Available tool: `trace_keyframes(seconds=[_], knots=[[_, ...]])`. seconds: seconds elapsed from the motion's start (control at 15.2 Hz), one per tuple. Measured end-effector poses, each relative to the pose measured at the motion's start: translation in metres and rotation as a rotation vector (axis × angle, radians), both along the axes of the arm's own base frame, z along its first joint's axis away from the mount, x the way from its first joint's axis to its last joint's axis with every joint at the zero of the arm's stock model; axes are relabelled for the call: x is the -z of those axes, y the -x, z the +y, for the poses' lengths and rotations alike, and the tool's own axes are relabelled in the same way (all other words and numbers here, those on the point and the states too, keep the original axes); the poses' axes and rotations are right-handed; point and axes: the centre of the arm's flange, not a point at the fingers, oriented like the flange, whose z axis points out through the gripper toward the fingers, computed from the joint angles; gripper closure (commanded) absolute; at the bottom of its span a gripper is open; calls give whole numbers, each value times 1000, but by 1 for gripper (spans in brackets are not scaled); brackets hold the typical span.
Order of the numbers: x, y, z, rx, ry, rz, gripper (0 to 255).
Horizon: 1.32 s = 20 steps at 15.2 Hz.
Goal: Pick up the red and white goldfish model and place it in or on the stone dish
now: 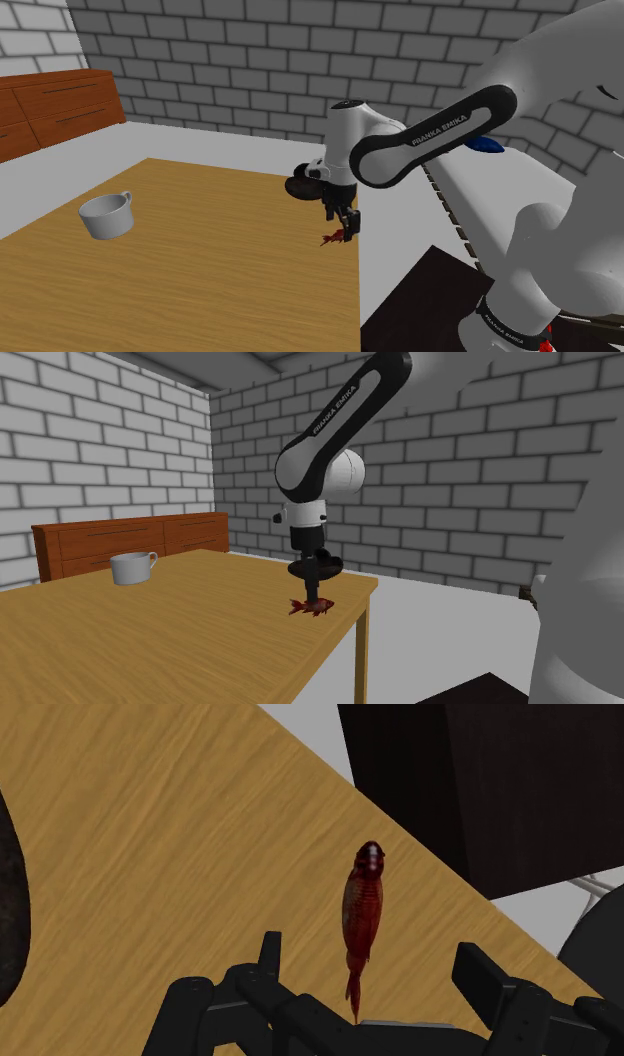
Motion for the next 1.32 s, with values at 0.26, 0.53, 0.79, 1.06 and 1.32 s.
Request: trace_keyframes(seconds=[0.26, 0.53, 0.79, 1.06, 1.32], knots=[[21, 0, -1, -4, 0, 0, 0], [24, 0, -2, -4, 0, -1, 0], [25, 0, -2, -4, 0, -1, 255], [25, 0, -1, -4, 0, -1, 255], [25, 0, -1, -4, 0, -1, 255]])
